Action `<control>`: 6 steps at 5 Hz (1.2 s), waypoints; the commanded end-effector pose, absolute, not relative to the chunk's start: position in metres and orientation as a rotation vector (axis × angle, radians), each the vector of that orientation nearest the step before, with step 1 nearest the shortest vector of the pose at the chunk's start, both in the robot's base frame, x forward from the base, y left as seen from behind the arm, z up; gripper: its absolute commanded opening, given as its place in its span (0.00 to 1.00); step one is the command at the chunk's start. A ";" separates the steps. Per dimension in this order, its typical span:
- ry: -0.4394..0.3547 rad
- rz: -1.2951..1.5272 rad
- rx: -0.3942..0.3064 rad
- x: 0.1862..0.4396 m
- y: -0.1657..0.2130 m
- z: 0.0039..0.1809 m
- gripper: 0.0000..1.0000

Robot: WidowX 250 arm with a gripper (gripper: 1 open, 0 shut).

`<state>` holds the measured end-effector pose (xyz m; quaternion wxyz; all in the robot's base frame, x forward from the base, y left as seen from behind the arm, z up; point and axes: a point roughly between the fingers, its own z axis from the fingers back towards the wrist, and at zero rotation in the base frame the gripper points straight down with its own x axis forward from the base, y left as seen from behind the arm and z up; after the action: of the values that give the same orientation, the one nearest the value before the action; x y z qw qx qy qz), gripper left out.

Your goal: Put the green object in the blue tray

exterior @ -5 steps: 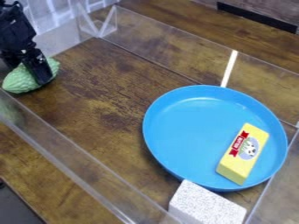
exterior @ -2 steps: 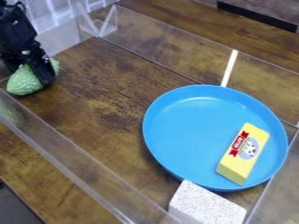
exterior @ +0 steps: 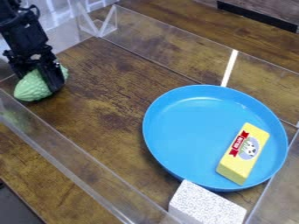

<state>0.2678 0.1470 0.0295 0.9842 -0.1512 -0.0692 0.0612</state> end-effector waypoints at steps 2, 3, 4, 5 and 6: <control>-0.176 -0.009 -0.264 0.285 0.134 0.058 0.00; -0.167 -0.071 -0.259 0.300 0.109 0.063 0.00; -0.166 -0.103 -0.237 0.311 0.076 0.080 0.00; -0.167 -0.158 -0.209 0.320 0.038 0.114 0.00; -0.170 -0.213 -0.204 0.325 -0.004 0.134 0.00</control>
<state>0.3175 -0.0061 0.1040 0.9874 -0.1131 -0.0363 -0.1042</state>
